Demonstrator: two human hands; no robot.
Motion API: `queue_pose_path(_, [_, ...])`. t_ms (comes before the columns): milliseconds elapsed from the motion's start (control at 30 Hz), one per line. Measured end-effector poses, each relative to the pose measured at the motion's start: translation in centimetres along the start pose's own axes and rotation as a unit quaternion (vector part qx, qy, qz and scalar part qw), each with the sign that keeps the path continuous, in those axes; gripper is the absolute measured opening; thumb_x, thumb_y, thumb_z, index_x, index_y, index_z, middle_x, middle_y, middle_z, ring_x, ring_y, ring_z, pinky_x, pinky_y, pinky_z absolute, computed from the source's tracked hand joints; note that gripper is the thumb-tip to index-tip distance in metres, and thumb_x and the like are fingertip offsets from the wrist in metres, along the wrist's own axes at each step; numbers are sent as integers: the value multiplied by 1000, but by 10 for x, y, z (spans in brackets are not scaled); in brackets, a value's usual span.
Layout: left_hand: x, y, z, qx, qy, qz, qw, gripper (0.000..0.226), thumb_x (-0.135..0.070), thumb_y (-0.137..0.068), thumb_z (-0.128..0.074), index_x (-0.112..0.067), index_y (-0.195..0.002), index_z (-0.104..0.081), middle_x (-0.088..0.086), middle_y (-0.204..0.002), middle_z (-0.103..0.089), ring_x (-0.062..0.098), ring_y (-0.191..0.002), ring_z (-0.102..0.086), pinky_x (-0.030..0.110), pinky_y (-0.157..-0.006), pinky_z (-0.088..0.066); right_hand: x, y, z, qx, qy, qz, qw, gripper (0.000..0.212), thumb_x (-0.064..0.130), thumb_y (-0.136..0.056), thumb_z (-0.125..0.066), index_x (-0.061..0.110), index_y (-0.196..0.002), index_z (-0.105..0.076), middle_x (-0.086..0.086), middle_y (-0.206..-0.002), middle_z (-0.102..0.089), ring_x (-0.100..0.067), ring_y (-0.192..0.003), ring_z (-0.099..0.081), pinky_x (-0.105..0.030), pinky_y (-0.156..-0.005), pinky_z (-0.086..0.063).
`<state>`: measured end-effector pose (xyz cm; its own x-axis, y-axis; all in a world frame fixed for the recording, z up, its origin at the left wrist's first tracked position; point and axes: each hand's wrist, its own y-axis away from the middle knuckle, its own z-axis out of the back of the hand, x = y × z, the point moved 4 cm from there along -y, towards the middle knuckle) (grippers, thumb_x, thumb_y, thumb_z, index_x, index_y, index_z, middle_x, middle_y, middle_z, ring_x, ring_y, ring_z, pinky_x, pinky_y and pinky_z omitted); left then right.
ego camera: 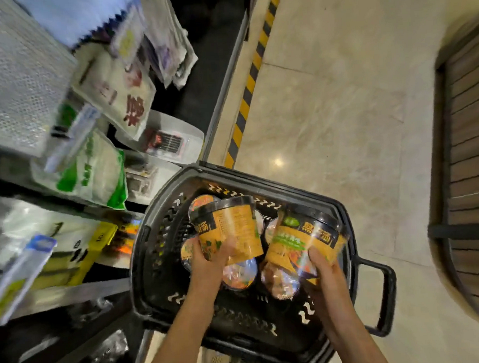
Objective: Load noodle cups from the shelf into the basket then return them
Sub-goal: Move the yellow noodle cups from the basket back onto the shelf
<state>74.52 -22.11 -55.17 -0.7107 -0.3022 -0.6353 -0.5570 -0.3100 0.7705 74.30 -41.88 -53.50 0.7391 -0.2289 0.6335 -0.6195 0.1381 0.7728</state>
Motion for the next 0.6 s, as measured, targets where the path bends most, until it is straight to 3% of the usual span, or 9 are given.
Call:
queue_pose_path(67, [-29, 41, 8, 2, 43, -21, 999, 88, -42, -56, -84, -14, -129, -43, 12, -126, -57, 27, -108, -58, 42, -90, -46, 23, 36, -5, 16, -19, 20, 999, 67, 36, -61, -75, 13, -120, -55, -12, -114, -67, -25, -99, -65, -43, -91, -49])
queue_pose_path(133, [-59, 87, 18, 6, 91, -48, 995, 59, -21, -78, -69, -15, -130, -42, 9, -129, -55, 23, -107, -56, 40, -94, -43, 47, 76, -10, 38, -27, 43, 998, 55, 38, -65, -71, 17, -114, -57, -8, -108, -69, -17, -89, -69, -36, -78, -51])
queue_pose_path(167, [-73, 112, 24, 13, 110, -58, 992, 55, -16, -84, -62, -16, -134, -39, 5, -131, -53, 21, -110, -54, 38, -97, -41, 58, 97, -11, 44, -34, 57, 997, 43, 35, -72, -65, 19, -111, -57, -6, -106, -69, -14, -84, -70, -32, -71, -50])
queue_pose_path(267, [-109, 189, 47, 47, 136, -89, 986, 80, -33, -73, -63, -24, -144, -27, 1, -134, -51, 19, -120, -51, 38, -108, -35, 87, 158, -13, 73, -80, 87, 990, 28, 23, -85, -55, 15, -112, -55, 0, -91, -72, -8, -73, -70, -25, -60, -52])
queue_pose_path(367, [-130, 252, 74, 52, 150, -124, 979, 100, -45, -54, -68, -26, -144, -29, -1, -134, -51, 19, -122, -50, 40, -111, -32, 113, 216, -20, 112, -106, 123, 980, 41, 34, -73, -67, 11, -106, -56, 7, -71, -73, -4, -62, -69, -26, -59, -52])
queue_pose_path(433, [-141, 288, 89, 47, 158, -146, 976, 103, -50, -48, -70, -23, -141, -35, 1, -133, -54, 20, -119, -52, 41, -109, -34, 128, 249, -22, 122, -115, 134, 977, 29, 30, -78, -64, 12, -99, -56, 6, -66, -72, -5, -59, -69, -19, -50, -52])
queue_pose_path(500, [-151, 321, 100, 38, 175, -167, 970, 89, -47, -52, -67, -23, -134, -41, 1, -127, -57, 21, -116, -55, 41, -107, -36, 141, 276, -25, 145, -127, 146, 970, 14, 17, -88, -50, 11, -99, -56, 4, -67, -73, -6, -59, -69, -17, -46, -51])
queue_pose_path(600, [-162, 365, 118, 3, 208, -203, 957, 74, -40, -61, -60, -20, -130, -45, 3, -119, -61, 23, -112, -56, 42, -105, -38, 154, 309, -32, 204, -101, 173, 958, 47, 30, -68, -66, 9, -108, -56, -8, -87, -73, -17, -72, -71, -28, -58, -58])
